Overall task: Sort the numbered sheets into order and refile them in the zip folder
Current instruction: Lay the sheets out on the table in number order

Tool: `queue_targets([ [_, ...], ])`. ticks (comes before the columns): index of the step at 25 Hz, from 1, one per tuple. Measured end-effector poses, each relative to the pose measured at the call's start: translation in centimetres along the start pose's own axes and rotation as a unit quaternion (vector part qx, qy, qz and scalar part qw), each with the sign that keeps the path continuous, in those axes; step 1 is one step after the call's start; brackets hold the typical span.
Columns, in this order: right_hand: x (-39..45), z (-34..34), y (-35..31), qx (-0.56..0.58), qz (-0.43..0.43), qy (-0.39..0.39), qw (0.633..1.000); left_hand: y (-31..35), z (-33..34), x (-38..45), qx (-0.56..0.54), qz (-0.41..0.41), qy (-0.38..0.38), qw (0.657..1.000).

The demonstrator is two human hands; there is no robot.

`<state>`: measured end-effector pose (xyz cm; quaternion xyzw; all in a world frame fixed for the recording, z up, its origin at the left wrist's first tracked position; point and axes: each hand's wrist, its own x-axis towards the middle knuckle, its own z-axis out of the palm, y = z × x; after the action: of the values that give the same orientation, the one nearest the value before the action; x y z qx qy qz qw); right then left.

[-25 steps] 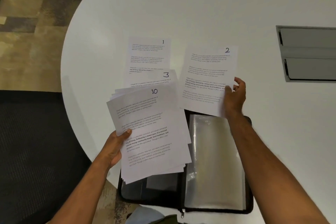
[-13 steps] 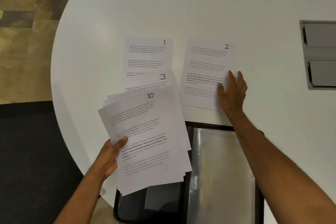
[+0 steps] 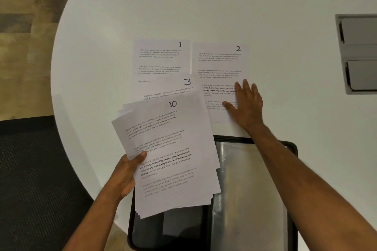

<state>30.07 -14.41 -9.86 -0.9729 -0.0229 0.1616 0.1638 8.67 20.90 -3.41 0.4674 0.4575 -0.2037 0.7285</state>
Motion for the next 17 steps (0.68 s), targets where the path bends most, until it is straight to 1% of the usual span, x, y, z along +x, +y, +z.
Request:
queue_targets([
  [2, 0.1, -0.2, -0.3, 0.001, 0.007, -0.014, 1.000, 0.0, 0.0, -0.3, 0.001, 0.001, -0.001, 1.000],
  [4, -0.2, -0.5, -0.9, 0.028, 0.018, -0.010, 0.999, 0.0, 0.1, -0.8, -0.001, 0.001, -0.004, 1.000],
  [5, -0.8, -0.8, -1.4, 0.059, 0.024, 0.007, 0.998, 0.0, 0.2, -1.0, -0.003, 0.001, -0.007, 1.000],
  [7, -2.7, -1.6, -3.0, 0.151, 0.030, 0.068, 0.986, 0.1, 0.4, -1.8, -0.007, 0.000, -0.013, 1.000],
  [8, -4.0, -2.1, -3.9, 0.203, 0.031, 0.095, 0.974, 0.1, 0.5, -2.1, -0.009, 0.001, -0.020, 1.000],
  [9, -5.5, -2.8, -4.9, 0.262, 0.038, 0.102, 0.959, 0.0, 0.6, -2.5, -0.009, 0.004, -0.029, 1.000],
  [10, -7.3, -3.4, -5.9, 0.326, 0.056, 0.083, 0.940, -0.1, 0.7, -3.0, -0.007, 0.007, -0.039, 0.999],
  [12, -11.3, -4.1, -7.4, 0.451, 0.102, 0.004, 0.887, -0.6, 1.0, -4.0, -0.006, 0.008, -0.057, 0.998],
  [13, -13.1, -4.2, -7.7, 0.490, 0.124, -0.028, 0.863, -0.9, 1.1, -4.5, -0.007, 0.008, -0.065, 0.998],
  [15, -16.5, -4.3, -7.6, 0.521, 0.149, -0.048, 0.839, -1.6, 1.3, -5.4, -0.009, 0.012, -0.079, 0.997],
  [17, -19.3, -4.6, -7.0, 0.533, 0.157, -0.037, 0.831, -2.5, 1.5, -6.7, -0.015, 0.020, -0.101, 0.995],
])
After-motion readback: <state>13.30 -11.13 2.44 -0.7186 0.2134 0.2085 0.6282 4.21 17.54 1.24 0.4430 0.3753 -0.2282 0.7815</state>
